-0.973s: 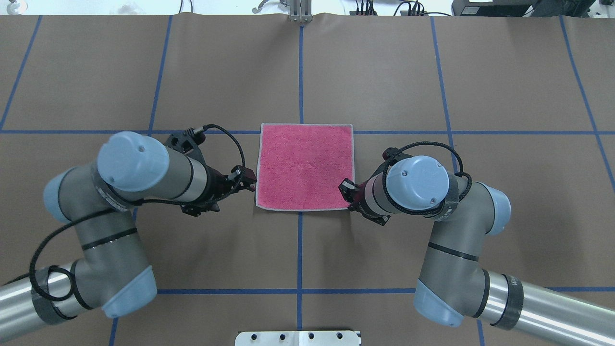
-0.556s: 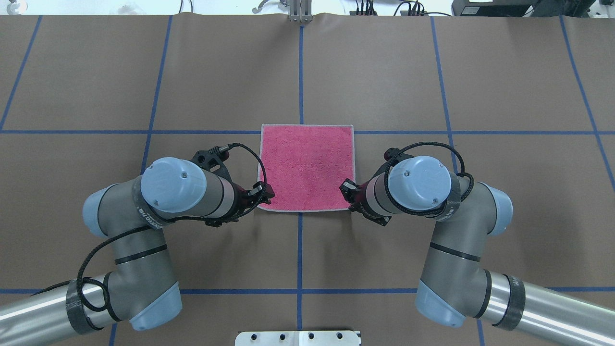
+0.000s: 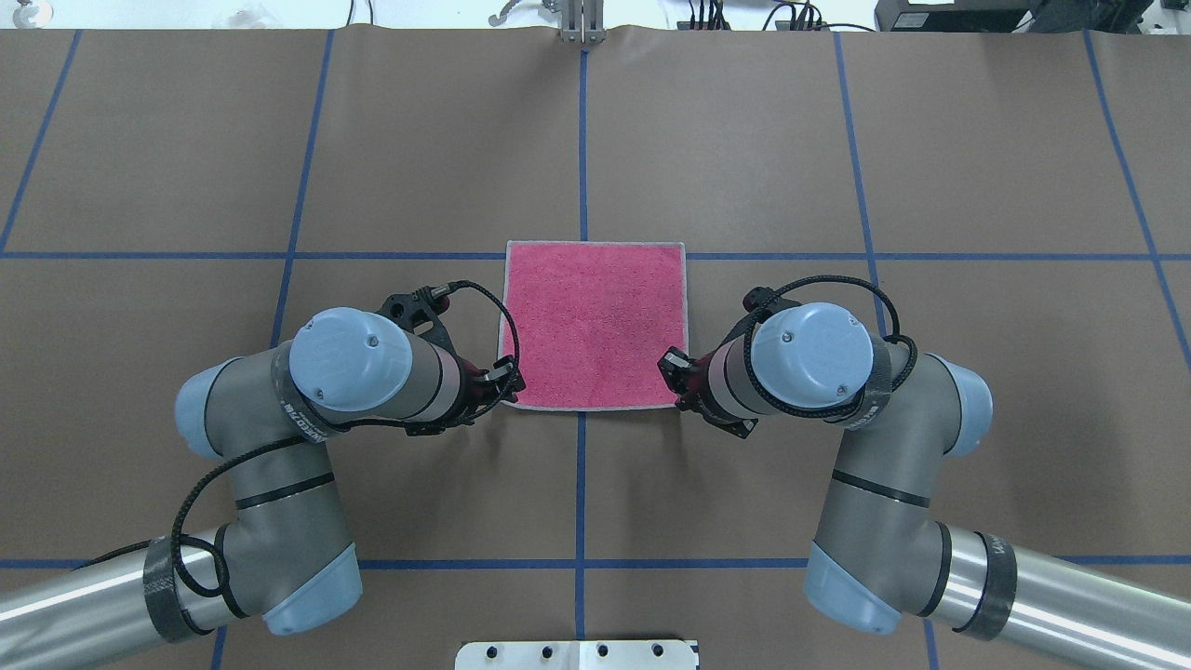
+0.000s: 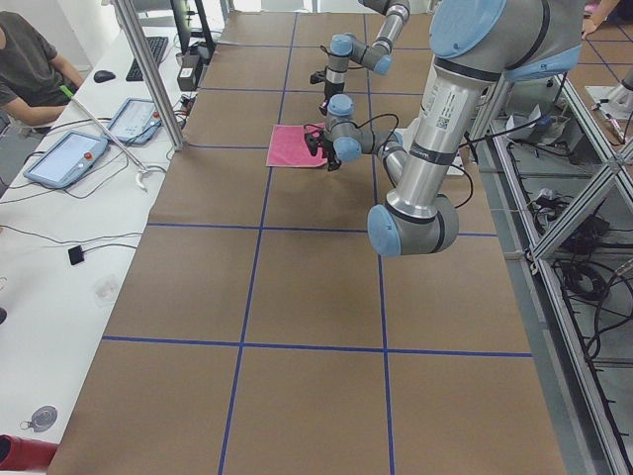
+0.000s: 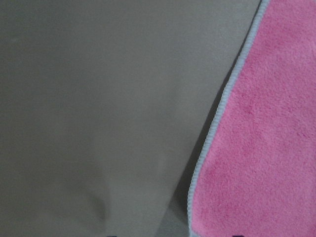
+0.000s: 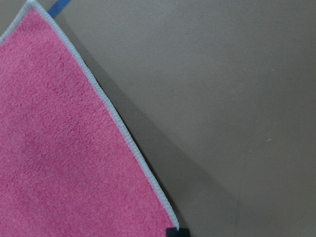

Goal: Fold towel twice with both arms
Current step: 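Close both grippers on the near towel corners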

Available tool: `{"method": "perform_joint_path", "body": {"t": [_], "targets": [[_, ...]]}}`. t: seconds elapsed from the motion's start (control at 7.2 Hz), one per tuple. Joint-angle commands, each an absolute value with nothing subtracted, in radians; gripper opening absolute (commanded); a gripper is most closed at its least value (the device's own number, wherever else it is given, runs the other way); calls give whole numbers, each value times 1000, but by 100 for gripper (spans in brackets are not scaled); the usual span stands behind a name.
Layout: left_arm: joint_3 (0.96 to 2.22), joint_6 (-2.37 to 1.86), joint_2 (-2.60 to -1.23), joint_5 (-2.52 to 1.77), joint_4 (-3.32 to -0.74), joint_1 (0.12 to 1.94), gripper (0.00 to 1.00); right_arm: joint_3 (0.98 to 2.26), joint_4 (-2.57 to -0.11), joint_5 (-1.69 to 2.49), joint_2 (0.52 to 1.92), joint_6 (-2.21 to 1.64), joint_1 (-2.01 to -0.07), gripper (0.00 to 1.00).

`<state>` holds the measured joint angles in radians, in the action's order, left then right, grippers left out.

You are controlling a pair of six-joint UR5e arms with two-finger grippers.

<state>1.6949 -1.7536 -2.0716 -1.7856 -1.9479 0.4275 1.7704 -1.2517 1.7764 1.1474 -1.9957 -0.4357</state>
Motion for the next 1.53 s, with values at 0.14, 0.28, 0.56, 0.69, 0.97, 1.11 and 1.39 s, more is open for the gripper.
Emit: {"method": "perform_joint_path", "body": {"t": [0.14,0.28,0.56,0.69,0.97,1.11,1.39], "targets": [[1689,-1753,-2075,-1787,-1950,425,59,1770,-1252,1776,1147,-1996,-436,0],[1684,-1753,-2083,-1787,-1950,425,53,1769,-1252,1776,1147,-1996,-436,0],[1678,-1755,-2088,-1787,-1950,425,51,1769,-1252,1776,1147,-1996,-436,0],[1678,-1755,-2089,-1787,-1950,425,46,1769,-1252,1776,1147,-1996,-436,0],[1677,-1753,-2091,-1787,-1950,425,35,1767,-1252,1776,1147,-1996,-436,0],[1675,-1755,-2092,-1787,-1951,425,33,1769,-1252,1776,1147,-1996,-436,0],[1675,-1756,-2094,-1787,-1951,426,13,1769,-1252,1776,1147,-1996,-436,0]]}}
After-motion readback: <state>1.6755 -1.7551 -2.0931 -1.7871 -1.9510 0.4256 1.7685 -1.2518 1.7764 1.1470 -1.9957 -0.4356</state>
